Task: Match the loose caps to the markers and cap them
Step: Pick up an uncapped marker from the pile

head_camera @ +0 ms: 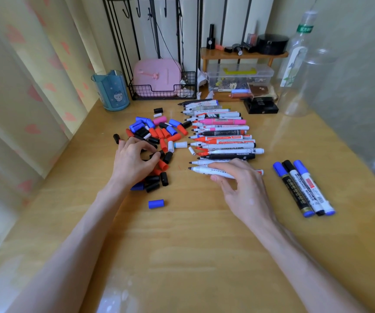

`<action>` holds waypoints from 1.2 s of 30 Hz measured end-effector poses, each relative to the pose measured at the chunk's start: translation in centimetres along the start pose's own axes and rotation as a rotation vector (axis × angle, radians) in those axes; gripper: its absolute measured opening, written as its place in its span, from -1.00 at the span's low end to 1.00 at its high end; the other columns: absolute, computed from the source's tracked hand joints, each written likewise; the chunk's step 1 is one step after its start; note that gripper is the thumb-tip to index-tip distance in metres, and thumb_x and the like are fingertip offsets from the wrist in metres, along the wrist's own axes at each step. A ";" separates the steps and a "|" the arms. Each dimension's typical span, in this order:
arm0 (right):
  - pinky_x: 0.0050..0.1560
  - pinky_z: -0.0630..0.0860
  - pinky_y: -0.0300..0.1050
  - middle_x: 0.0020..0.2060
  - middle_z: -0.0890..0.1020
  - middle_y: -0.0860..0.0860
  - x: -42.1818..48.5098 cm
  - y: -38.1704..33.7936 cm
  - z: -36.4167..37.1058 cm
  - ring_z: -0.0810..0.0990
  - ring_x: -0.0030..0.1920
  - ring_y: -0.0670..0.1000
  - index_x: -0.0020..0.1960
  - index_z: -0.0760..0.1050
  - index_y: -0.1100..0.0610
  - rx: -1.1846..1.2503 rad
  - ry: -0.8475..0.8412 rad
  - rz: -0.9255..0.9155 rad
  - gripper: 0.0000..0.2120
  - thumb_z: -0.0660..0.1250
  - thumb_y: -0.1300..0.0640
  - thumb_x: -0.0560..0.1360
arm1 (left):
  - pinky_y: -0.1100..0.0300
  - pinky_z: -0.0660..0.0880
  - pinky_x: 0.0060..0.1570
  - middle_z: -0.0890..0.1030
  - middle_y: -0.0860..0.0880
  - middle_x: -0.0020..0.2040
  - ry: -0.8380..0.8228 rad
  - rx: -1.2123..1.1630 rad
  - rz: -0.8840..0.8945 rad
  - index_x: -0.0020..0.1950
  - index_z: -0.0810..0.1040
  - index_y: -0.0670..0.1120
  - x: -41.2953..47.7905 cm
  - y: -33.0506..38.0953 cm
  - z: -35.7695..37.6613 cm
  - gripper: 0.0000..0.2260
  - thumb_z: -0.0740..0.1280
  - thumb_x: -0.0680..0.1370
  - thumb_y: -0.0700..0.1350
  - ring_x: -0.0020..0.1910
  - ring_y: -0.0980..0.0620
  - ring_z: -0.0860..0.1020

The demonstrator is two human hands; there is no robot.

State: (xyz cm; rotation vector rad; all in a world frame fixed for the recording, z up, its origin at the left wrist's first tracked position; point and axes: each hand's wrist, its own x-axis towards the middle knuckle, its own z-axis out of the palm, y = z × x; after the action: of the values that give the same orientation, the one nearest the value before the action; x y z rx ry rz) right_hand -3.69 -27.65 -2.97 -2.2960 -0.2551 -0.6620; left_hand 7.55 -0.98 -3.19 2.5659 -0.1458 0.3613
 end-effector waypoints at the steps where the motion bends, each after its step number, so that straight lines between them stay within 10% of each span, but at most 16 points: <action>1: 0.04 0.55 -0.08 -0.10 0.63 -0.07 0.0 0.0 -0.1 0.62 -0.04 -0.01 0.18 0.71 0.07 -0.001 -0.002 0.000 -0.74 0.53 0.25 0.51 | -0.03 0.39 0.27 0.60 -0.03 0.10 0.016 -0.008 0.033 0.03 0.70 -0.01 -0.2 0.1 -0.1 -0.86 0.49 0.56 0.02 0.19 -0.17 0.47; 7: 0.01 0.49 -0.18 -0.05 0.65 -0.11 0.1 -0.5 -0.3 0.61 0.02 -0.05 0.24 0.66 0.02 0.039 -0.030 0.039 -0.66 0.54 0.23 0.50 | 0.37 0.48 -0.13 0.67 0.02 -0.02 -0.045 -0.401 0.222 0.11 0.59 -0.13 -3.7 3.0 -3.1 -0.90 0.44 0.61 -0.22 -0.08 0.15 0.65; 12: -0.03 0.37 -0.45 -0.06 0.69 -0.18 0.2 -1.1 -0.6 0.62 0.03 -0.17 0.08 0.64 0.03 0.133 -0.030 0.114 -0.77 0.58 0.17 0.46 | 0.44 0.42 -0.07 0.70 0.11 0.03 -0.145 -0.435 0.242 0.22 0.68 -0.05 -6.8 3.5 -3.1 -0.76 0.51 0.55 -0.14 -0.11 0.16 0.62; 23: -0.01 0.58 0.00 -0.06 0.68 -0.25 0.1 -1.2 -0.4 0.65 0.06 -0.12 0.05 0.63 -0.01 0.262 -0.112 0.143 -0.82 0.54 0.19 0.51 | 0.49 0.34 -0.01 0.66 0.13 0.06 -0.115 -0.389 0.243 0.16 0.70 0.03 -7.6 3.4 -3.4 -0.82 0.51 0.56 -0.10 0.01 0.22 0.55; 36: -0.18 0.44 -0.23 -0.05 0.67 -0.21 0.1 -1.1 -0.6 0.59 0.01 -0.14 0.03 0.64 0.02 0.196 -0.098 0.059 -0.81 0.55 0.23 0.49 | 0.51 0.36 -0.07 0.68 0.22 -0.01 -0.146 -0.406 0.295 0.14 0.69 -0.05 -7.9 3.8 -3.2 -0.87 0.46 0.60 -0.15 -0.07 0.32 0.59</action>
State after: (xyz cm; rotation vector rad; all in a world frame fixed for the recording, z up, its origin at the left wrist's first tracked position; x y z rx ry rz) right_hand -4.18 -27.28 -1.93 -2.1415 -0.2839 -0.4735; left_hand -1.40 -2.24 -0.88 2.1658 -0.5930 0.2234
